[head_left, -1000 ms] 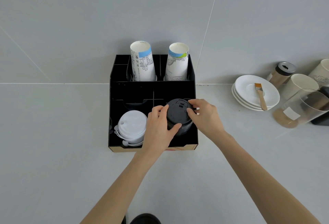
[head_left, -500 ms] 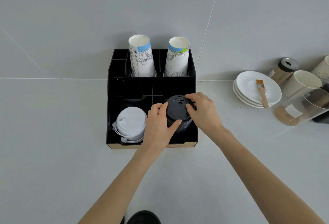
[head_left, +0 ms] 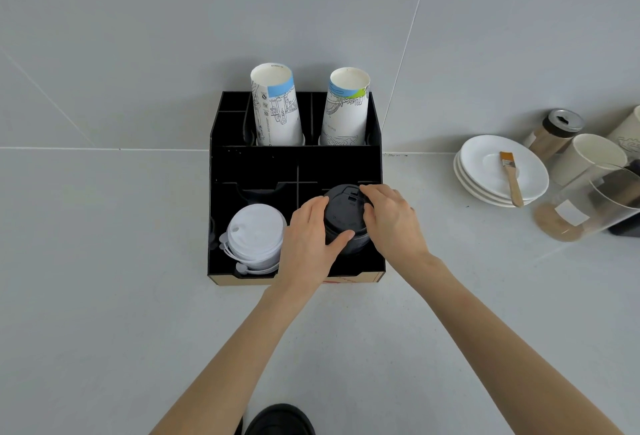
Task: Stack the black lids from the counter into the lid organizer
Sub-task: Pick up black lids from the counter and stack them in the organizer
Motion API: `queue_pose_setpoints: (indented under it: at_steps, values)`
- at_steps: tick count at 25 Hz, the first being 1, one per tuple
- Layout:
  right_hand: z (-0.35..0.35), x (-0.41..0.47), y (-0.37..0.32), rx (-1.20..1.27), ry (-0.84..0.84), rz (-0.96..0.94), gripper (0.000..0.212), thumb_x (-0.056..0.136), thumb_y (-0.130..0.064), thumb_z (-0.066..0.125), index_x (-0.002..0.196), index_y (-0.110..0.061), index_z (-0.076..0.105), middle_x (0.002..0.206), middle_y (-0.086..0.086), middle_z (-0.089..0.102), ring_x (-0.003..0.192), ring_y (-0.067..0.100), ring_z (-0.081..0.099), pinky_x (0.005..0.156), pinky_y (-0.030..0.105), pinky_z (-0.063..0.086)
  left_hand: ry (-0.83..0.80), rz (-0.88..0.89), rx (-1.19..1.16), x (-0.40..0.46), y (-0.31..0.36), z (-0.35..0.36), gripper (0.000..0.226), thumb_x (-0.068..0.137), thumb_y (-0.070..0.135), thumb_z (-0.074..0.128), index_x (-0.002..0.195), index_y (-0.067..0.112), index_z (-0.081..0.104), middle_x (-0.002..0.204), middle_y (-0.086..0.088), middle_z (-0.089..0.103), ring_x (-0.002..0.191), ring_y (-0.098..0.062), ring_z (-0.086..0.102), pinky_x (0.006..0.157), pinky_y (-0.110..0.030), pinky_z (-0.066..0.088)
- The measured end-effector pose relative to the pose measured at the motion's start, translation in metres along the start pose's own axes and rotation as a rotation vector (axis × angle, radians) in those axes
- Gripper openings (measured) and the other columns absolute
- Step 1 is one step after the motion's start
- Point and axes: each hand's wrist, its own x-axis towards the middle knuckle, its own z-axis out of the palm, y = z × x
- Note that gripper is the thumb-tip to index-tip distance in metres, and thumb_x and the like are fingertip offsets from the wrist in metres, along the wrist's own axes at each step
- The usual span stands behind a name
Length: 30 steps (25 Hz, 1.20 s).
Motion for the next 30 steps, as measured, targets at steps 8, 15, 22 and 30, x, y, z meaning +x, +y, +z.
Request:
queue_pose_setpoints:
  at_steps: [8,15,22,30]
  values:
    - [-0.003,-0.014,0.001,0.087,-0.001,-0.017,0.038,0.09,-0.008,0.045,0.128,-0.007,0.042,0.141,0.011,0.042,0.126,0.029,0.043,0.102,0.04,0.04,-0.05,0.033,-0.027,-0.006,-0.003,-0.009,0.06,0.084,0.022,0.06,0.134,0.008,0.031,0.146,-0.008,0.032,0.132,-0.023,0.033,0.109,-0.036,0.033]
    - [-0.007,-0.043,-0.012,0.106,0.006,-0.042,0.044,0.09,-0.017,0.049,0.132,-0.012,0.037,0.142,0.008,0.041,0.131,0.024,0.036,0.104,0.038,0.037,-0.06,0.019,-0.061,-0.043,-0.014,-0.034,0.055,0.086,0.021,0.058,0.133,0.01,0.033,0.143,-0.007,0.037,0.131,-0.02,0.033,0.106,-0.03,0.029]
    - [0.017,-0.109,-0.02,0.182,-0.068,-0.094,0.043,0.088,-0.017,0.051,0.13,-0.014,0.04,0.14,0.006,0.043,0.13,0.021,0.038,0.107,0.035,0.034,-0.105,-0.035,-0.038,-0.113,-0.046,-0.052,0.052,0.086,0.025,0.057,0.132,0.017,0.034,0.137,-0.003,0.042,0.125,-0.017,0.038,0.098,-0.021,0.027]
    - [0.049,-0.178,-0.029,0.219,-0.285,-0.161,0.05,0.088,-0.025,0.053,0.134,-0.02,0.033,0.142,0.001,0.039,0.132,0.015,0.034,0.111,0.027,0.028,-0.233,-0.059,0.097,-0.181,-0.068,-0.051,0.063,0.082,0.046,0.054,0.134,0.021,0.03,0.14,0.002,0.037,0.128,-0.016,0.034,0.107,-0.031,0.027]
